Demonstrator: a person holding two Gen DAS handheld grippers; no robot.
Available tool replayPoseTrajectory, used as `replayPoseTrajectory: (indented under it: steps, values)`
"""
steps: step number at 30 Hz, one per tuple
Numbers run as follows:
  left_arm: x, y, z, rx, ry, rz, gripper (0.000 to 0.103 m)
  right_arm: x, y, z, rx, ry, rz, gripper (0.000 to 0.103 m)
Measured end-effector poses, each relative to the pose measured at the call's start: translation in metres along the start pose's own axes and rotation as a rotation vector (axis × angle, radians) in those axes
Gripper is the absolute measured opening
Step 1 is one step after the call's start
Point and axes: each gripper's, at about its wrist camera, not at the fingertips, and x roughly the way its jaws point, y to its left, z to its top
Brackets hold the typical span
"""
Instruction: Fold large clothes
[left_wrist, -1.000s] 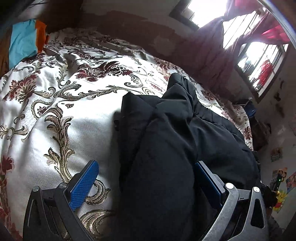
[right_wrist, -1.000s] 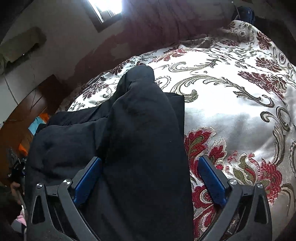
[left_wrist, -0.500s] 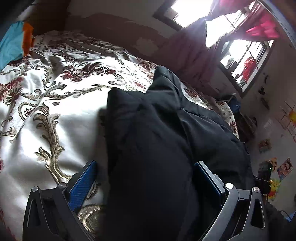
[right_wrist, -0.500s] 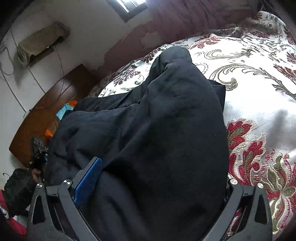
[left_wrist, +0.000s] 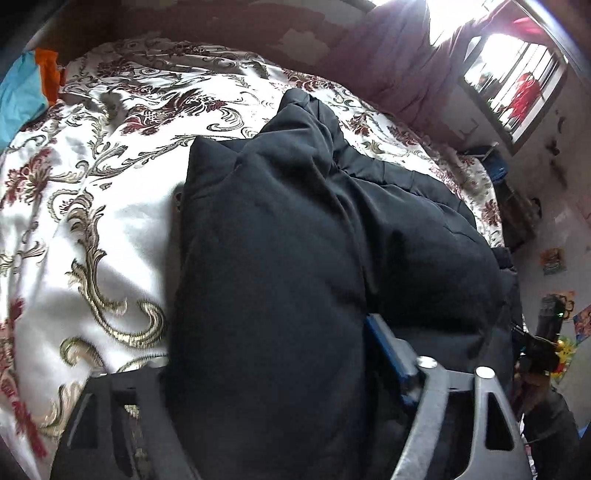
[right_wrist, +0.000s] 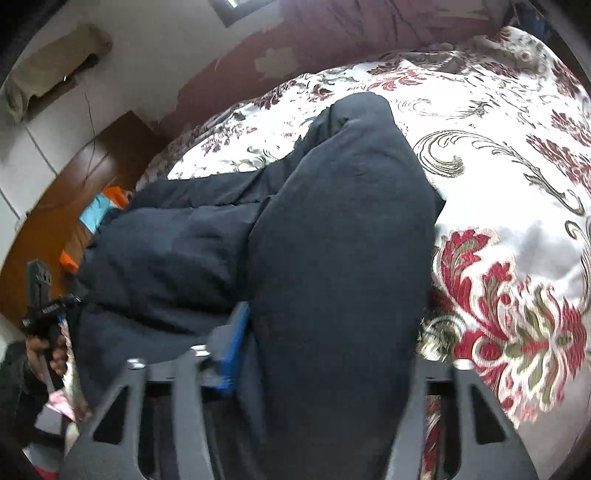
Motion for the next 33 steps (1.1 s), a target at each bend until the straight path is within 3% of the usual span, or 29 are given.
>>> replayPoseTrajectory:
  steps: [2, 5, 7, 13, 21, 25, 30, 33]
  values:
    - [-0.007, -0.002, -0.001, -0.005, -0.001, 0.012, 0.05, -0.015, 0.008, 0.001, 0.015, -0.021, 0.013, 0.025]
    - [-0.026, -0.012, -0.001, 0.008, -0.028, 0.016, 0.028, -0.041, 0.03, 0.006, -0.001, -0.065, 0.031, 0.021]
    - [-0.044, -0.023, 0.0, 0.04, -0.057, 0.018, 0.024, -0.062, 0.044, 0.008, -0.028, -0.092, 0.039, 0.018]
    - [-0.104, -0.062, -0.014, 0.162, -0.133, 0.05, 0.022, -0.119, 0.082, 0.009, -0.134, -0.161, 0.05, 0.017]
    - [-0.153, -0.07, -0.034, 0.151, -0.212, 0.009, 0.022, -0.174, 0.091, -0.005, -0.161, -0.238, 0.046, 0.017]
    - [-0.145, -0.074, -0.044, 0.144, -0.199, 0.01, 0.022, -0.159, 0.079, -0.015, -0.154, -0.202, -0.001, 0.017]
    - [-0.103, -0.063, -0.067, 0.122, -0.123, 0.025, 0.022, -0.122, 0.065, -0.029, -0.127, -0.143, -0.09, 0.019]
    - [-0.084, -0.049, -0.078, 0.1, -0.12, 0.068, 0.025, -0.116, 0.049, -0.031, -0.058, -0.139, -0.115, 0.032]
